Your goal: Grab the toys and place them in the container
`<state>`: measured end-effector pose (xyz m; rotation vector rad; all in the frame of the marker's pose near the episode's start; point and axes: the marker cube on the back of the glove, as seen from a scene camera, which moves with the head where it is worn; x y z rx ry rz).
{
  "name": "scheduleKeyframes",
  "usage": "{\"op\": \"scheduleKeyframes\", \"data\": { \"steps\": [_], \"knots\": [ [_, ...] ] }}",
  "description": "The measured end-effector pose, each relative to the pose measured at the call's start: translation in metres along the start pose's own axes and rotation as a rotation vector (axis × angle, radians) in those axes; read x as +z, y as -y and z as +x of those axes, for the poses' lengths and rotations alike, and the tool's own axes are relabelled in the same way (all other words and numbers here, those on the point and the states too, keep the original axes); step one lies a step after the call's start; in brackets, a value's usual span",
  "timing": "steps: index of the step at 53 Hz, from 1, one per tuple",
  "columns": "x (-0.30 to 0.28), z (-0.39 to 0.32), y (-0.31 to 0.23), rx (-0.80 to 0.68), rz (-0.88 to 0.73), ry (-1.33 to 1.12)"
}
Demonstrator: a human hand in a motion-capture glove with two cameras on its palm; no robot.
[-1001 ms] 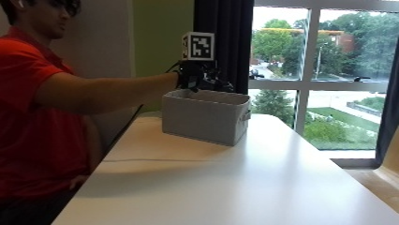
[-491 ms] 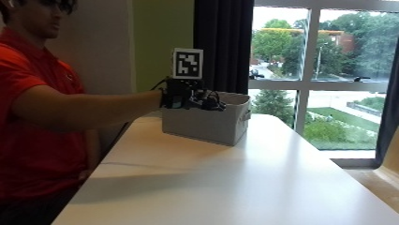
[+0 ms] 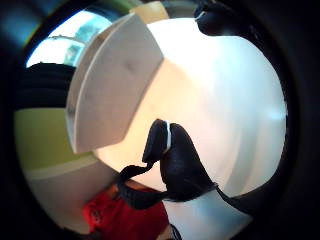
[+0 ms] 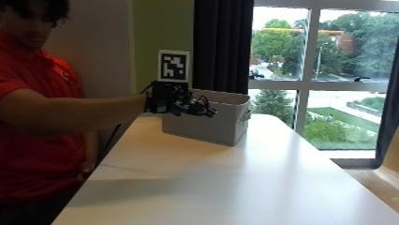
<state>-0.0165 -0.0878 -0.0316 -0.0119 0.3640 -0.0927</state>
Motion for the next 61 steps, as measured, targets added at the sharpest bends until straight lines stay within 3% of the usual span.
{"op": "scheduleKeyframes", "data": {
  "steps": [3, 13, 28, 34, 61],
  "knots": [
    [-0.002, -0.001, -0.004, -0.061, 0.004, 0.035],
    [0.002, 0.015, -0.004, 0.058, 0.027, 0.046],
    [0.009, 0.008, -0.007, 0.049, 0.056, 0.138],
    [0.011, 0.015, -0.005, 0.109, 0.054, 0.127],
    [0.011, 0.022, -0.011, 0.062, 0.052, 0.185]
  ]
}}
